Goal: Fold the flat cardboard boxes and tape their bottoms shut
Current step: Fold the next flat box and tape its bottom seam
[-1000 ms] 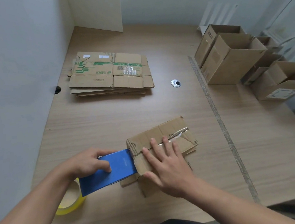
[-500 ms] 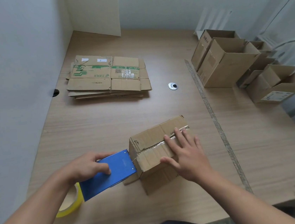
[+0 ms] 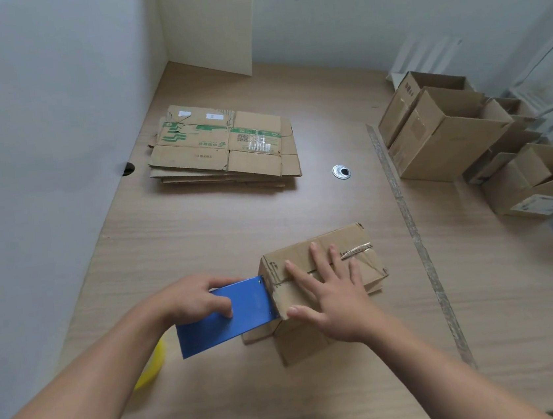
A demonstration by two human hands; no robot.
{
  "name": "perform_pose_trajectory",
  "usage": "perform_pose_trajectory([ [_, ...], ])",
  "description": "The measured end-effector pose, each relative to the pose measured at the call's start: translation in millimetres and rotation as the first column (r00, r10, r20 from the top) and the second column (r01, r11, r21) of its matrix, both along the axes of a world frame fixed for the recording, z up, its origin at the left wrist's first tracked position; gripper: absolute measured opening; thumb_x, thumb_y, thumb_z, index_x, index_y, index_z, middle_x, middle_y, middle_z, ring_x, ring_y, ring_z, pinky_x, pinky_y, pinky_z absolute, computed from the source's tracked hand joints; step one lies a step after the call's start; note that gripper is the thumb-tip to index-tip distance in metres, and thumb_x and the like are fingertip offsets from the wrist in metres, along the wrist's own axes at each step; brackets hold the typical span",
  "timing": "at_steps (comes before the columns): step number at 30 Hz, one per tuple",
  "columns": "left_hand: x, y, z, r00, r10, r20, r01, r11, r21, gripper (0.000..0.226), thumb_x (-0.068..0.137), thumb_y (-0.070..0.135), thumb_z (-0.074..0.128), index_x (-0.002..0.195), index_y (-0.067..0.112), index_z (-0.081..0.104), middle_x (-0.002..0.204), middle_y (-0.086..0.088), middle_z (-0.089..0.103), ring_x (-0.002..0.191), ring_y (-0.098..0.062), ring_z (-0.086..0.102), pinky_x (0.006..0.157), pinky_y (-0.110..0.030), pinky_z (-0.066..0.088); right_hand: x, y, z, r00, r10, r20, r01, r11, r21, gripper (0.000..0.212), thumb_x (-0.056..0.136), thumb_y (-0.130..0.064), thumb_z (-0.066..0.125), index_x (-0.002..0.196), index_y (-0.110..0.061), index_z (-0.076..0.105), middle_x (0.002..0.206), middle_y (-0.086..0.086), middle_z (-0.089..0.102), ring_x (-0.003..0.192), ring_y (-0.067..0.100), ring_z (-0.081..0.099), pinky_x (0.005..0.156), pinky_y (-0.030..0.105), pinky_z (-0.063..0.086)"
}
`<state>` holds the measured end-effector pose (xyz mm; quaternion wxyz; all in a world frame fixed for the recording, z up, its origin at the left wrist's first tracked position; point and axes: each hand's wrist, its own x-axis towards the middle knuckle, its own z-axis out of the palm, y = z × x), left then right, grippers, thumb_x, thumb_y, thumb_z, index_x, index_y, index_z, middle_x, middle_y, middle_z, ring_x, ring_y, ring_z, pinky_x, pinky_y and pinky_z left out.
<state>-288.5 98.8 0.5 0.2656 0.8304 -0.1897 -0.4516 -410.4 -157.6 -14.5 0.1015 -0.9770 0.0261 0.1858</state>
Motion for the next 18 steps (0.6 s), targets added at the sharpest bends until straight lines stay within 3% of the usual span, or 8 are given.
perform_pose_trajectory([
  [4,-2,5,-6,1.0,0.008,-0.028,-0.01,0.997,-0.071,0.044,0.068,0.047,0.063,0.104,0.072,0.058,0.098,0.032,0.068,0.092,0.001,0.064,0.088,-0.026,0.049,0,1,-13,0.999,-0.016,0.032,0.017,1.0,-0.024,0.072,0.069,-0.095,0.012,0.129,-0.075,-0.024,0.149,-0.011,-0.046,0.14,0.021,-0.042,0.113,0.053,-0.021],
  [8,-4,8,-14,0.999,0.037,-0.028,-0.04,0.994,-0.104,0.034,0.073,0.052,0.063,0.105,0.066,0.063,0.104,0.027,0.07,0.098,-0.002,0.066,0.094,-0.032,0.05,2,-1,-16,0.999,-0.021,0.047,0.022,0.999,-0.027,0.071,0.065,-0.097,0.008,0.126,-0.078,-0.023,0.152,-0.012,-0.044,0.14,0.019,-0.041,0.114,0.053,-0.02],
  [13,3,2,-11,1.0,0.014,0.011,-0.013,0.999,-0.049,0.028,0.084,0.05,0.067,0.102,0.069,0.059,0.1,0.029,0.068,0.093,0.002,0.064,0.081,-0.023,0.046,2,0,-14,0.999,-0.025,0.045,0.026,0.999,-0.022,0.073,0.059,-0.1,0.001,0.124,-0.079,-0.023,0.156,-0.01,-0.039,0.142,0.019,-0.039,0.114,0.053,-0.019],
  [18,10,-12,-2,0.996,-0.028,0.09,0.025,0.999,0.035,0.026,0.087,0.044,0.066,0.111,0.055,0.065,0.105,0.017,0.069,0.096,-0.008,0.063,0.082,-0.026,0.048,3,2,-12,0.999,-0.025,0.033,0.026,0.999,-0.037,0.074,0.059,-0.098,0.002,0.125,-0.077,-0.023,0.155,-0.01,-0.039,0.144,0.021,-0.036,0.115,0.055,-0.017],
])
